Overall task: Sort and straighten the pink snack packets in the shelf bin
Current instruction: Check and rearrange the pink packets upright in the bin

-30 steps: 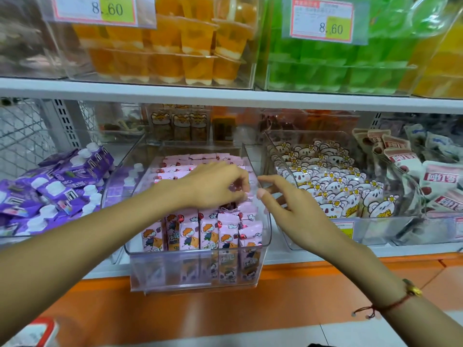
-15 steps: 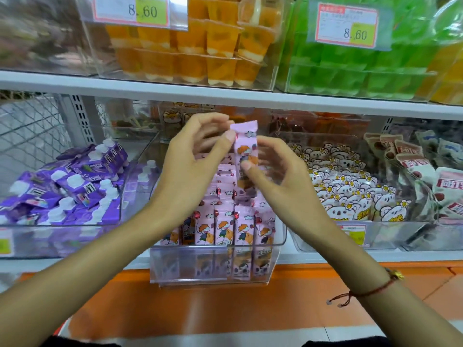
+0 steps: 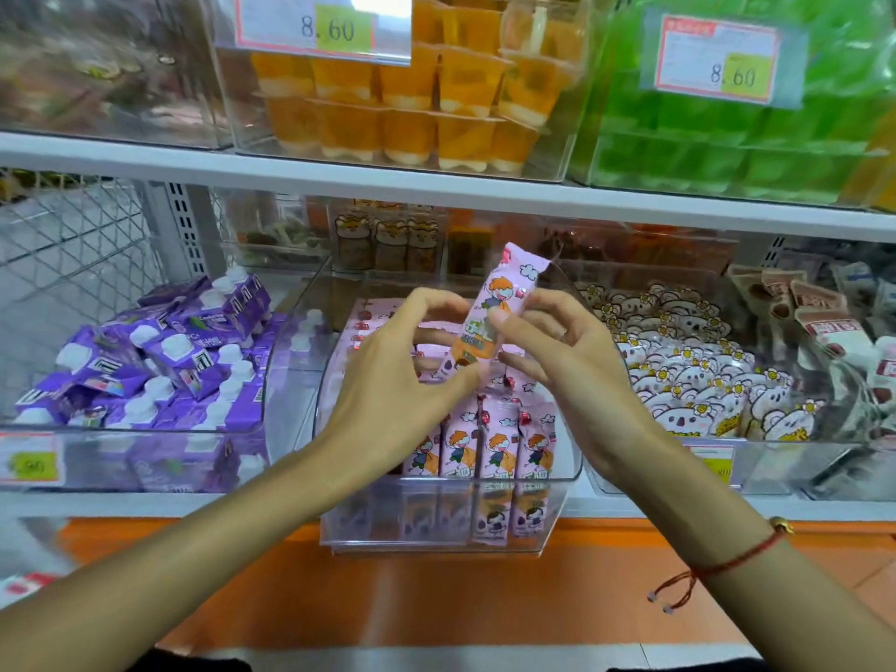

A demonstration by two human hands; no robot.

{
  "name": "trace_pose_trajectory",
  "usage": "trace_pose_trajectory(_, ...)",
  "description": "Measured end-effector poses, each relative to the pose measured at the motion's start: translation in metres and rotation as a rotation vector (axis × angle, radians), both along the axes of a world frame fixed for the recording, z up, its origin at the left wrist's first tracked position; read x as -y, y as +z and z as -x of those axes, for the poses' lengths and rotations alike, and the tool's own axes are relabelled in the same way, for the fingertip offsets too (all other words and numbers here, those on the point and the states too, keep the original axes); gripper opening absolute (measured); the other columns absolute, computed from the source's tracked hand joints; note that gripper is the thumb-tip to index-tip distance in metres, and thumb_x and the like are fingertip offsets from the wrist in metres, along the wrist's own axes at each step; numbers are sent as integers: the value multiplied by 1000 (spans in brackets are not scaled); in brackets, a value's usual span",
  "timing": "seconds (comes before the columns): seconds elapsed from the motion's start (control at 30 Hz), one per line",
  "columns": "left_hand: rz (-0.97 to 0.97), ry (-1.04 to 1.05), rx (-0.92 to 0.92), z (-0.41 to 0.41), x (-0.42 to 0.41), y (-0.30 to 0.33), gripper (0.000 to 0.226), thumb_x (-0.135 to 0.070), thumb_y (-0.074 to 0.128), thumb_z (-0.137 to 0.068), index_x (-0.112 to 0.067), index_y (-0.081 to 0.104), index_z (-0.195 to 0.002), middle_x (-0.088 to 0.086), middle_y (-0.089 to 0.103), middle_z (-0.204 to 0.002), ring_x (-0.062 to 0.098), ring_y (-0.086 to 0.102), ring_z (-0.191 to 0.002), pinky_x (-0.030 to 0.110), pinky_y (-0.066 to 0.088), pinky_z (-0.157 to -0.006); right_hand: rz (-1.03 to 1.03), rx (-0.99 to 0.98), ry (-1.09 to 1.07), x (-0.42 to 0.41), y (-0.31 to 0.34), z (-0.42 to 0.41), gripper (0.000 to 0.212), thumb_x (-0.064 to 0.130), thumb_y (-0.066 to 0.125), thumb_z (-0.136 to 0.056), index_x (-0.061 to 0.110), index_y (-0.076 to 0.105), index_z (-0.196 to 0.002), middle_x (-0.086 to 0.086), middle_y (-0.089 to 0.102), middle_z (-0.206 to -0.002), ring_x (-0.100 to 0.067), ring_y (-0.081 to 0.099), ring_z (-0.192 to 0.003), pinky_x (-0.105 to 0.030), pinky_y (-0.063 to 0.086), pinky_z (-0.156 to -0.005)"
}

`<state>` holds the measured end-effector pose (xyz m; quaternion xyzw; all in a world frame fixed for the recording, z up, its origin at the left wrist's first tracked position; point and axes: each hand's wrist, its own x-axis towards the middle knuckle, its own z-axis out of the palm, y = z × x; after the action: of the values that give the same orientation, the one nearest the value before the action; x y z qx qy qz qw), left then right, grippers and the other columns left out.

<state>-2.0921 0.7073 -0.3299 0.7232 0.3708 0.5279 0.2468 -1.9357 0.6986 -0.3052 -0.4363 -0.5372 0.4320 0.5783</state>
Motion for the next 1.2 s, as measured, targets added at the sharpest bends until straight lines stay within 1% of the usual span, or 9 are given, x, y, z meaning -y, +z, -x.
trace_pose_trajectory(0.1, -6, -61, 5, 0, -3, 1, 33, -17, 67, -89, -32, 51, -114, -24, 62, -114, -6, 58, -108, 11, 47, -90, 19, 18, 116, 0, 2, -3, 27, 19, 54, -95, 17, 58, -121, 6, 67, -119, -6, 61, -111, -30, 46, -98)
trace_pose_trajectory(0.17, -11, -68, -7, 1, -4, 1, 30, -13, 62, -92, -25, 53, -118, -17, 61, -121, -3, 56, -115, 21, 45, -101, -16, 59, 161, 2, -1, -1, 27, 14, 48, -98, 18, 57, -124, 7, 67, -121, -3, 61, -111, -23, 49, -96)
trace_pose_trajectory(0.3, -18, 7, -105, -1, -5, -3, 41, -22, 65, -90, -33, 53, -127, -19, 52, -135, -3, 46, -125, 32, 42, -106, -98, 133, -37, 4, -5, 4, 30, 12, 57, -94, 11, 57, -123, -2, 69, -114, -6, 66, -101, -25, 52, -92)
trace_pose_trajectory(0.4, -38, 33, -119, -3, -2, -3, 51, -30, 72, -83, -35, 52, -129, -22, 50, -128, -2, 50, -118, 31, 46, -97, -138, 158, -120, 5, -3, 3, 35, 13, 66, -88, 13, 58, -121, -5, 70, -106, -11, 69, -92, -28, 57, -83)
trace_pose_trajectory(0.53, 28, -36, -30, -5, 0, 6, 43, -25, 73, -82, -35, 59, -122, -25, 63, -113, -7, 60, -100, 11, 49, -75, -179, 212, -113, 9, 1, 0, 40, 21, 67, -88, 21, 55, -126, -2, 73, -97, -10, 71, -77, -19, 54, -61)
trace_pose_trajectory(0.67, 424, -217, 137, 0, 2, 23, 26, -39, 73, -79, -34, 71, -104, -13, 74, -96, 2, 71, -84, 11, 52, -64, -89, 135, -127, 5, 5, -6, 31, 22, 64, -90, 17, 62, -121, 0, 75, -78, -8, 66, -61, -18, 50, -51)
trace_pose_trajectory(0.87, 826, -332, 304, -1, 2, 31, 39, -48, 72, -74, -19, 75, -100, -1, 76, -97, 10, 73, -78, 23, 58, -64, 65, 42, -118, 0, 7, -9, 29, 25, 70, -85, 9, 67, -109, 0, 67, -65, -10, 56, -50, -16, 40, -41)
trace_pose_trajectory(1.1, 844, -335, 257, -1, 1, 29, 46, -51, 70, -74, -22, 72, -109, -2, 75, -101, 12, 73, -86, 24, 58, -67, 72, 55, -87, 1, 6, -11, 30, 28, 68, -86, 12, 66, -111, 5, 69, -67, -8, 59, -53, -17, 43, -43)
trace_pose_trajectory(1.2, 728, -321, 154, 3, -1, 26, 38, -47, 68, -79, -26, 71, -111, -7, 74, -102, 5, 71, -85, 18, 55, -67, 33, 65, -45, 1, 6, -13, 30, 22, 66, -88, 18, 62, -118, 6, 73, -77, -7, 66, -65, -18, 51, -52)
